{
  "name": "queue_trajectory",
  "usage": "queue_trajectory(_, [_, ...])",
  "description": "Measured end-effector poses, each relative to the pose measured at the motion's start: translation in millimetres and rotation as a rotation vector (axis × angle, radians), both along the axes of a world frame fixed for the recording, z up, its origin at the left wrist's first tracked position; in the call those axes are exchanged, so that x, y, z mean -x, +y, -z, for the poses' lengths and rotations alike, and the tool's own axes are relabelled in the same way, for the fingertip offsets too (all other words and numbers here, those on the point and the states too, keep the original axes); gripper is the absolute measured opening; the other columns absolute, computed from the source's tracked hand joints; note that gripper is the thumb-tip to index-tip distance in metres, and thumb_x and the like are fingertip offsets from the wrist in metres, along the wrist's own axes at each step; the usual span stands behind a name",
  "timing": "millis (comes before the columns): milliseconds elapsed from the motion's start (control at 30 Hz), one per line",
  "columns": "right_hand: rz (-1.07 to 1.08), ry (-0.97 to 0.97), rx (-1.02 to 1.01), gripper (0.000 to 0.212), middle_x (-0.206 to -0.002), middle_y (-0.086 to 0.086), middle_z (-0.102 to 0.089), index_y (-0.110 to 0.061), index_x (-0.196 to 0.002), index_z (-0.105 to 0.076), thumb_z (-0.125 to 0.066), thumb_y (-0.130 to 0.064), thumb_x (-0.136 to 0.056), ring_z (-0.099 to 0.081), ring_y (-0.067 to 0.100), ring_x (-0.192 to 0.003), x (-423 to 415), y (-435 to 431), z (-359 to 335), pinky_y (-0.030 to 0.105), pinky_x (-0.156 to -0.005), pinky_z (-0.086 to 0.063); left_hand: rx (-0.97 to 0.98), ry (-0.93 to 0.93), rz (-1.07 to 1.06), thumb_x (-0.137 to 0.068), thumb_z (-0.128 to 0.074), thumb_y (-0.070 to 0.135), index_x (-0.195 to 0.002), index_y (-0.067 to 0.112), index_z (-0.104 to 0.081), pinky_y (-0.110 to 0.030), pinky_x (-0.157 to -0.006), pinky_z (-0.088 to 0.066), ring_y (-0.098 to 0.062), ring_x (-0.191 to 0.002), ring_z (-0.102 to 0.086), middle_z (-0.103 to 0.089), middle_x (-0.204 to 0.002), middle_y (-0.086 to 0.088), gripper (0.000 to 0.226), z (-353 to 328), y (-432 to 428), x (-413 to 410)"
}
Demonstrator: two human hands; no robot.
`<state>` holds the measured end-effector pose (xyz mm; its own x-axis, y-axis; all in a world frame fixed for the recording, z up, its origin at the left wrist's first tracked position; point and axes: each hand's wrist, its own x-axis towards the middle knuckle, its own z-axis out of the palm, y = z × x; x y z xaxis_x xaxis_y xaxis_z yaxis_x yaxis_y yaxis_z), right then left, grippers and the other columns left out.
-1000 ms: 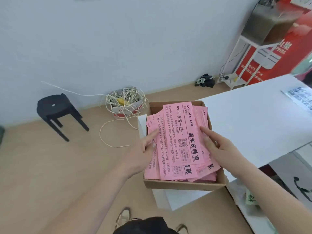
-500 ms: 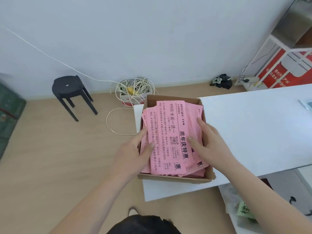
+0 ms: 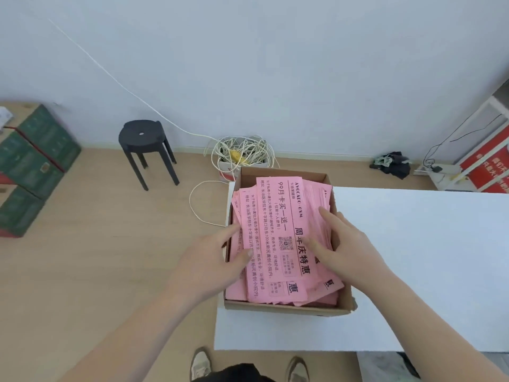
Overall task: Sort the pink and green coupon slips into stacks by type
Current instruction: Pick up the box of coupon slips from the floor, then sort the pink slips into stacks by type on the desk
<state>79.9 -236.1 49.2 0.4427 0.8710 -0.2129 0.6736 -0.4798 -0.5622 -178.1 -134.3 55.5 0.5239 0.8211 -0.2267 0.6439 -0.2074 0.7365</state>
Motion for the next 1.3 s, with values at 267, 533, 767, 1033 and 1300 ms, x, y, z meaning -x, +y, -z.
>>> queue_trajectory(267, [-0.162,0.095,-0.073,0.091,-0.171,-0.012,-0.002,-0.029,-0.161,-0.024,-0.063,-0.066,-0.087,-0.017,0.008,-0.155,-16,-6,14,0.036,-0.122,-0.029,-0.098,-0.057,-0.308,-0.096,-0.063,0.034,-0.135,0.051,-0.052,-0.024,-0.09,-0.053,0.012,-0.099,-0.058,-0.057,-0.12,0.043,0.044,8,-61,-39])
queue_trajectory(533, [-0.202,0.101,-0.055,0.087,-0.171,-0.012,0.004,-0.026,-0.158,-0.028,-0.061,-0.066,-0.089,-0.012,0.007,-0.155,-5,-25,11,0.034,-0.118,-0.029,-0.013,-0.06,-0.319,-0.094,-0.067,0.039,-0.112,0.069,-0.046,-0.008,-0.082,-0.044,0.025,-0.098,-0.052,-0.053,-0.103,0.052,0.041,-9,-90,-31])
queue_trajectory(767, [-0.139,0.085,-0.108,0.082,-0.17,-0.012,-0.012,-0.03,-0.16,-0.029,-0.057,-0.065,-0.091,-0.007,0.004,-0.156,-6,-29,12,0.034,-0.125,-0.017,-0.285,0.062,-0.2,-0.096,-0.065,0.028,-0.128,0.022,-0.068,-0.019,-0.11,-0.035,-0.007,-0.136,-0.045,-0.049,-0.152,0.012,0.033,4,-96,-24])
queue_trajectory(1033, [0.001,0.032,-0.306,0.055,-0.149,-0.025,-0.042,-0.026,-0.148,-0.05,-0.059,-0.046,-0.098,-0.024,-0.007,-0.148,40,-80,33,0.037,-0.119,-0.037,-0.133,-0.066,-0.199,-0.096,-0.065,0.036,-0.142,0.028,-0.058,-0.02,-0.118,-0.025,-0.001,-0.144,-0.034,-0.044,-0.152,0.018,0.047,23,-87,-37])
queue_trajectory(1300, [0.04,-0.092,-0.285,0.057,-0.147,-0.015,-0.054,-0.023,-0.146,-0.053,-0.05,-0.054,-0.098,-0.042,0.003,-0.142,59,-82,43,0.049,-0.119,-0.036,-0.037,-0.297,-0.267,-0.094,-0.07,0.012,-0.128,0.026,-0.07,-0.026,-0.101,-0.054,0.003,-0.118,-0.061,-0.053,-0.135,0.032,0.037,28,-80,-32])
